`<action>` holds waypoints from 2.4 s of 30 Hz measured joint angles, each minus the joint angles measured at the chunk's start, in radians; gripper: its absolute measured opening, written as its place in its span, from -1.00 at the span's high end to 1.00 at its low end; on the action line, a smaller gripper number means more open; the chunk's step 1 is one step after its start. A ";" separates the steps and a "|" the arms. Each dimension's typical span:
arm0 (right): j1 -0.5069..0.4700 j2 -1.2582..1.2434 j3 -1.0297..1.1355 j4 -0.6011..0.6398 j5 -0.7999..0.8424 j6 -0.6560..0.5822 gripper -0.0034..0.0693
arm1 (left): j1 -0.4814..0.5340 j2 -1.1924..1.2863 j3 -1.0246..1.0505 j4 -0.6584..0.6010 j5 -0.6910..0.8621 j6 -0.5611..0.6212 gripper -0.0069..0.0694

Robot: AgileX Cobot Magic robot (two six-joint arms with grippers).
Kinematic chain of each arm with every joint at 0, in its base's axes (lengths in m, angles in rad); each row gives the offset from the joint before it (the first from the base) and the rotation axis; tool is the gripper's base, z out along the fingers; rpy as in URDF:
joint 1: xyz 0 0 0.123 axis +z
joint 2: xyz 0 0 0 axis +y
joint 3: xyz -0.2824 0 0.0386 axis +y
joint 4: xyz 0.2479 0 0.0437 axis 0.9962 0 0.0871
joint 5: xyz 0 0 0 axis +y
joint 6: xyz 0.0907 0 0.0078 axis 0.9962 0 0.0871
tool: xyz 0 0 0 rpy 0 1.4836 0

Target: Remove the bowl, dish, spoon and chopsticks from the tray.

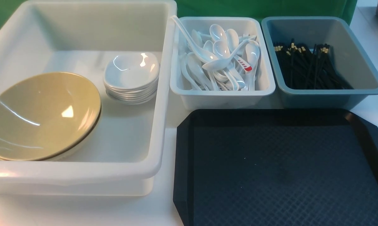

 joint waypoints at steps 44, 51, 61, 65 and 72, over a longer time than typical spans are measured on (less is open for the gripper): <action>0.000 0.000 0.000 0.000 0.000 0.000 0.78 | 0.190 -0.006 0.548 -0.094 -0.597 0.183 0.85; 0.000 0.000 0.000 0.000 0.000 0.000 0.78 | 0.190 -0.006 0.548 -0.094 -0.597 0.183 0.85; 0.000 0.000 0.000 0.000 0.000 0.000 0.78 | 0.190 -0.006 0.548 -0.094 -0.597 0.183 0.85; 0.000 0.000 0.000 0.000 0.000 0.000 0.78 | 0.190 -0.006 0.548 -0.094 -0.597 0.183 0.85; 0.000 0.000 0.000 0.000 0.000 0.000 0.78 | 0.190 -0.006 0.548 -0.094 -0.597 0.183 0.85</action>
